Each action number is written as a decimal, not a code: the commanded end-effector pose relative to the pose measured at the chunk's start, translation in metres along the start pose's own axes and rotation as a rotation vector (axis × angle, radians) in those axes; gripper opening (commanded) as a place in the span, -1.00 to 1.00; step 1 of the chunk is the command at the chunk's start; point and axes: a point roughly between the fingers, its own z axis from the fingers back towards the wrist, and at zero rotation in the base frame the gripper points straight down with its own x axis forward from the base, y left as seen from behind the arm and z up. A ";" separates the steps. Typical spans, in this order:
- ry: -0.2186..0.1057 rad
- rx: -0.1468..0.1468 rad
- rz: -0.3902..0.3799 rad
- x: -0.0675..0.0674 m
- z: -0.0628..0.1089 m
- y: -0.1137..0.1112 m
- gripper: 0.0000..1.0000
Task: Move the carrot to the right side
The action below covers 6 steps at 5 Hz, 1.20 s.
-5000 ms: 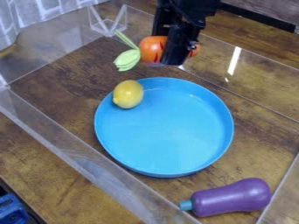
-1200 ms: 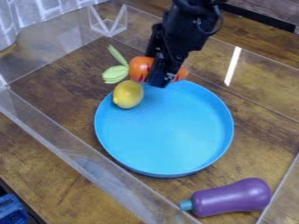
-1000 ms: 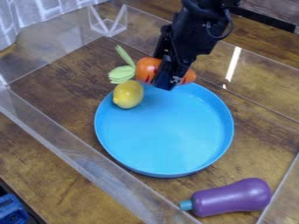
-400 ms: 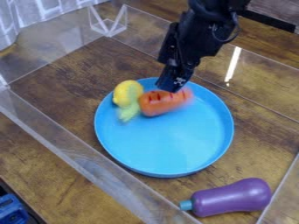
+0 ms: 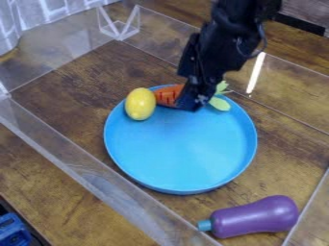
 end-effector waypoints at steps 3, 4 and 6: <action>-0.019 0.019 0.000 0.019 -0.013 0.001 1.00; -0.017 0.017 -0.003 0.024 -0.019 0.001 1.00; -0.020 0.010 -0.004 0.030 -0.030 0.004 1.00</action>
